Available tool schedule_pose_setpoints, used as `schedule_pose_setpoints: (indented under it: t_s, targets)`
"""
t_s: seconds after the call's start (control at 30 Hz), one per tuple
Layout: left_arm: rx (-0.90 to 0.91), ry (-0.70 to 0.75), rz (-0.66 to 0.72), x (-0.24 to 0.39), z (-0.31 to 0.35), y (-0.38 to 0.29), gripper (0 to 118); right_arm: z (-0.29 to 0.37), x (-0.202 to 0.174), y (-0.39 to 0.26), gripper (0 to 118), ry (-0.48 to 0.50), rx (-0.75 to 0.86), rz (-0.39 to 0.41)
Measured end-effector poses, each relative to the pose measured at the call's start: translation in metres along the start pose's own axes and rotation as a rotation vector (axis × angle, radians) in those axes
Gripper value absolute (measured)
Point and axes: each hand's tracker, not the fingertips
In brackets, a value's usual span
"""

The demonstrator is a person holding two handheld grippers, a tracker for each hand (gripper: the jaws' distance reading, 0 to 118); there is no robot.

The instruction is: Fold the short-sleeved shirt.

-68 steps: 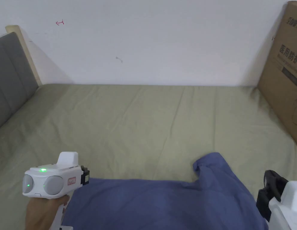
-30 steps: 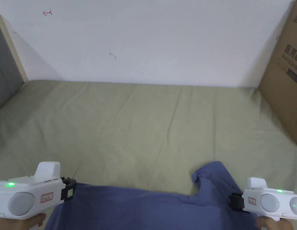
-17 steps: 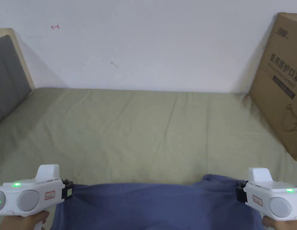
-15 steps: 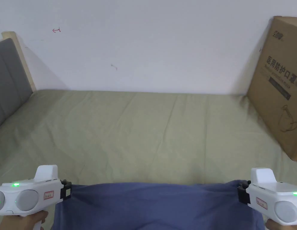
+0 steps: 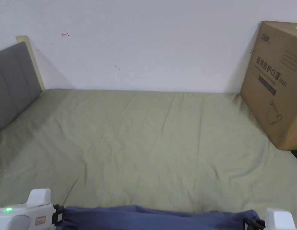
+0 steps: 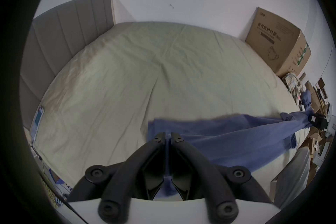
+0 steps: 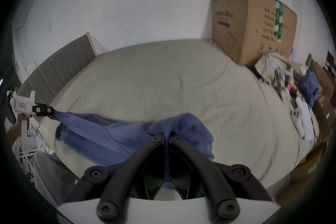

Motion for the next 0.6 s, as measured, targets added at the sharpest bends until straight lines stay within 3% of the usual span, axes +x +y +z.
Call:
schedule_pose_setpoints:
  t_s: [0.23, 0.5, 0.53, 0.6]
  targets:
    - [-0.071, 0.039, 0.021, -0.009, -0.018, -0.06, 3, -0.024, 0.003, -0.064, 1, -0.058, -0.109, -0.079]
    - [-0.1, 0.086, 0.018, -0.004, -0.035, -0.082, 4, -0.037, -0.003, -0.085, 2, -0.134, -0.147, -0.148]
    - [-0.1, 0.086, 0.022, -0.003, -0.033, -0.08, 7, -0.033, -0.005, -0.081, 3, -0.134, -0.138, -0.151]
    - [-0.111, 0.067, 0.08, -0.003, -0.023, -0.072, 25, -0.02, -0.011, -0.068, 21, -0.145, -0.103, -0.145]
